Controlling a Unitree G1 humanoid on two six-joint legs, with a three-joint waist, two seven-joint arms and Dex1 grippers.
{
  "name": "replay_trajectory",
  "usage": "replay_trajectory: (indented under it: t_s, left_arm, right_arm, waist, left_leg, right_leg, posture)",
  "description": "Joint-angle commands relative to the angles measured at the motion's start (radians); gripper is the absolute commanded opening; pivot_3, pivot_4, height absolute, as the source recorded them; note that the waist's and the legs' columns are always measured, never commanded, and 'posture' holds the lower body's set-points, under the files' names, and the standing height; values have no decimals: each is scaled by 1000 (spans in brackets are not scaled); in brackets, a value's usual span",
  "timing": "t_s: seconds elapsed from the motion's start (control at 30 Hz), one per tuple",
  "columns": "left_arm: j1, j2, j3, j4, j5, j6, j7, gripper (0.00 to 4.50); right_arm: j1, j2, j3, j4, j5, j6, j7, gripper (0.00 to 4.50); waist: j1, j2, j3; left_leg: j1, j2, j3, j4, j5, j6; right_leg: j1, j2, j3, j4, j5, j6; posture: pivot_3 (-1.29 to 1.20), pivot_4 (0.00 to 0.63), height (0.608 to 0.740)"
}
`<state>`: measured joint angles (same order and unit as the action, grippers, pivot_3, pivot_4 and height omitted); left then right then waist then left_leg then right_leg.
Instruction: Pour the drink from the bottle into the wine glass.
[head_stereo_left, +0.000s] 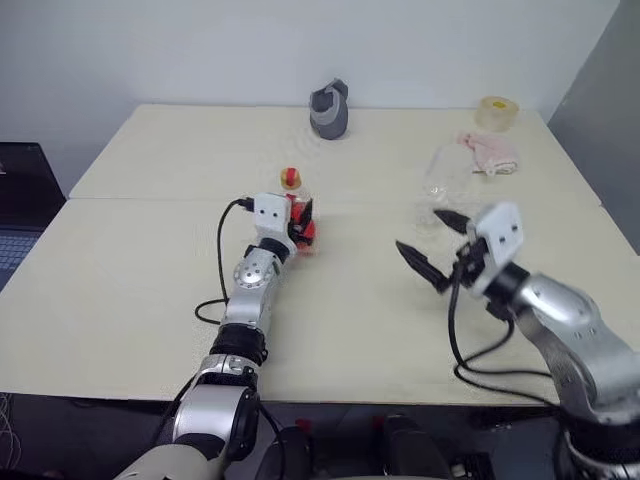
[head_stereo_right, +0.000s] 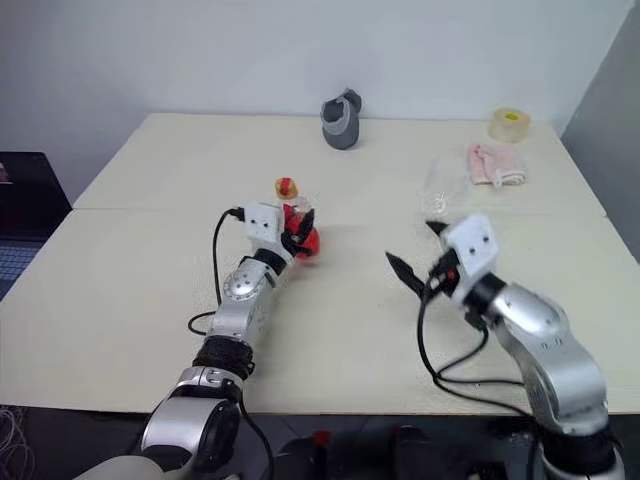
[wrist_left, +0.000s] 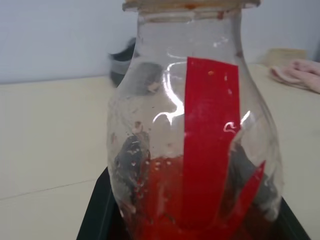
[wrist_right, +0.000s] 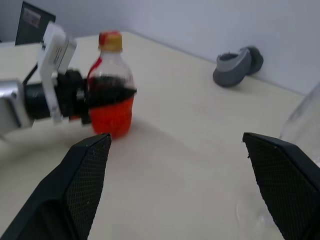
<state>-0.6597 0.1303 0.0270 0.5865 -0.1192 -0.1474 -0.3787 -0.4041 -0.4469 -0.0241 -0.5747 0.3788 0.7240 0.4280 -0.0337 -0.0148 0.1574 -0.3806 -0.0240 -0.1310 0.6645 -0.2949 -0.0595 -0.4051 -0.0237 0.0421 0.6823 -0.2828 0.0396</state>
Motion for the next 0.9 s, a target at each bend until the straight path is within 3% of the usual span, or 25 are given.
replay_trajectory:
  t_s: [0.03,0.27,0.9]
  left_arm:
    - [-33,17,-20,-105,-33,38,-90,1455]
    - [-36,19,-69,-172,-63,99,-249,1455]
    - [-22,20,-104,-253,-103,165,-410,1455]
  right_arm:
    - [-99,26,21,22,29,41,-9,4500]
    - [-272,95,54,137,56,90,-5,4500]
    - [-344,198,65,235,80,172,-57,4500]
  waist:
    - [1,0,0]
    - [1,0,0]
    - [-8,0,0]
  left_leg:
    - [0,0,-1,0,0,0]
    - [-1,0,-1,0,0,0]
    - [-1,0,-3,0,0,0]
  right_leg:
    - [0,0,-1,0,0,0]
    - [-1,-2,0,0,0,0]
    - [-1,-2,0,0,0,0]
  posture:
    - [0,150,740]
    - [0,150,740]
    - [0,150,740]
